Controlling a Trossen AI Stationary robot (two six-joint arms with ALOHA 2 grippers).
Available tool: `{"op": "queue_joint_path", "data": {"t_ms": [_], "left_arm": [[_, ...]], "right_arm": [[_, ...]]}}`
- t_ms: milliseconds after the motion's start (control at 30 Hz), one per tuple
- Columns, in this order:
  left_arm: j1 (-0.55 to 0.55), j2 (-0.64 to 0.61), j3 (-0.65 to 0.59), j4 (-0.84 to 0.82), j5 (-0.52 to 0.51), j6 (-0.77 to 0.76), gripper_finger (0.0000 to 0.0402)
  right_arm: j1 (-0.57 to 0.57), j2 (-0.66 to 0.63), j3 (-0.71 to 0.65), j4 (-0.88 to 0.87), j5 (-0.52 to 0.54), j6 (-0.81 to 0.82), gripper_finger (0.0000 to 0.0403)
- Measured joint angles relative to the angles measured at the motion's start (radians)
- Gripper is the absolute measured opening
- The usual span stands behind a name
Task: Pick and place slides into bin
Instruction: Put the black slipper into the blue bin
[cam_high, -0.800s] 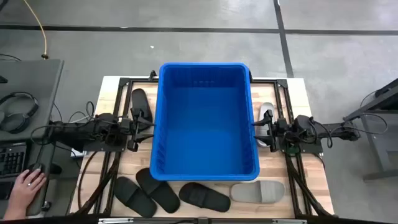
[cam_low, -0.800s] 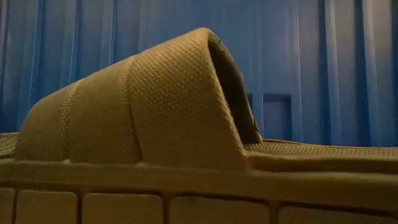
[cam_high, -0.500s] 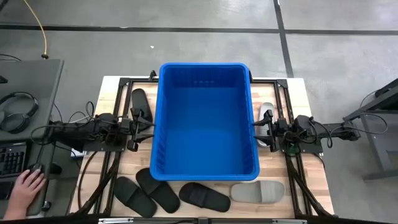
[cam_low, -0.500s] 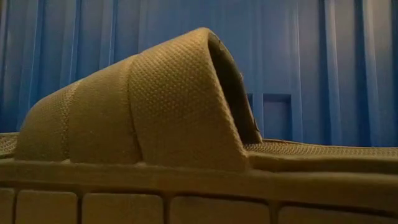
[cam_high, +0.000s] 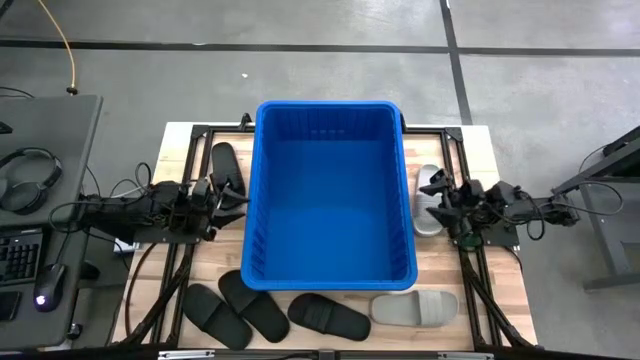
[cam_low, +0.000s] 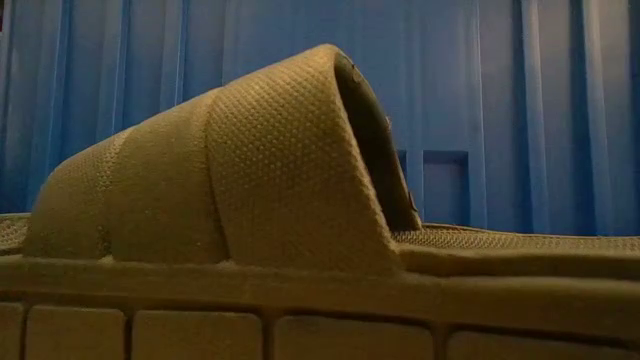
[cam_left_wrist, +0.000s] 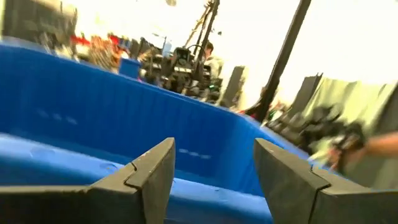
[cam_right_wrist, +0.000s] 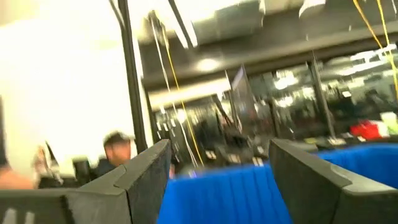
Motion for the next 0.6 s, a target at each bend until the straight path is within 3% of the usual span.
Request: {"op": "queue_joint_path", "data": {"t_ms": [300, 467, 600], "left_arm": [[0.0, 0.0, 0.0, 0.01, 0.002, -0.682, 0.0207], [0.0, 0.0, 0.0, 0.01, -0.01, -0.836, 0.0207], [0.0, 0.0, 0.0, 0.011, -0.014, -0.91, 0.0207]], "right_arm": [[0.0, -0.001, 0.0, 0.245, 0.001, 0.219, 0.0261], [0.0, -0.001, 0.0, 0.322, 0.015, 0.304, 0.0261], [0.0, -0.001, 0.0, 0.354, 0.142, 0.386, 0.0261]]}}
